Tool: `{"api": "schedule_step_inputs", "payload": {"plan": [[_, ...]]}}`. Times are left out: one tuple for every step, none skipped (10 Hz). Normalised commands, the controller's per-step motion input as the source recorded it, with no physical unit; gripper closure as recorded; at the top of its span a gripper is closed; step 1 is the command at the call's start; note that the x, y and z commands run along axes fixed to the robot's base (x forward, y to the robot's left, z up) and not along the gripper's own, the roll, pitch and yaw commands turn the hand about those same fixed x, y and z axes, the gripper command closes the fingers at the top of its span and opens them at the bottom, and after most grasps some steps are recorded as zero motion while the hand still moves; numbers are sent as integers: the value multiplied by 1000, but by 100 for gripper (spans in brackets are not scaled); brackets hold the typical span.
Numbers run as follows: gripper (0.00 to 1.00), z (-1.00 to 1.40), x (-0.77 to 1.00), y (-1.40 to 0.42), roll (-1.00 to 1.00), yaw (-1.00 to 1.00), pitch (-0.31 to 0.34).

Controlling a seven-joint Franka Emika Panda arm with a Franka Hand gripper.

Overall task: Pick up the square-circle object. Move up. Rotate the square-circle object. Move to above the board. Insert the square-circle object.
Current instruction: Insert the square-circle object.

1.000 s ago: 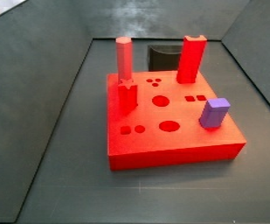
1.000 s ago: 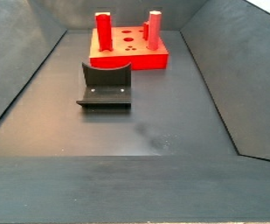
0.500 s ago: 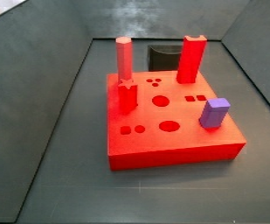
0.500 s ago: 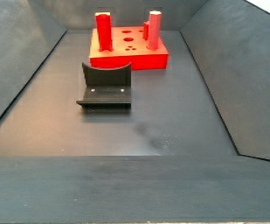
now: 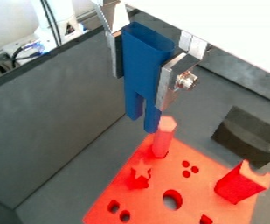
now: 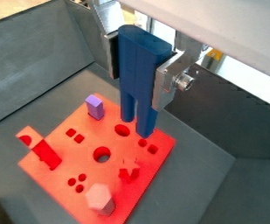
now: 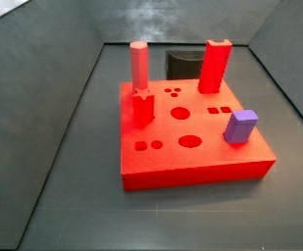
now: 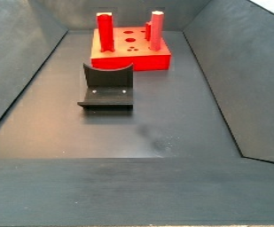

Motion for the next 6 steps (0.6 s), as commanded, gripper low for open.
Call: {"api": "schedule_step_inputs", "payload": {"plan": [[100, -829, 209, -383, 0, 594, -123], [100, -806, 214, -417, 0, 566, -163], [100, -809, 137, -340, 4, 451, -176], [100, -851, 91, -286, 33, 349, -161], [100, -886, 0, -269, 59, 220, -160], [100, -863, 0, -234, 73, 237, -170]]}}
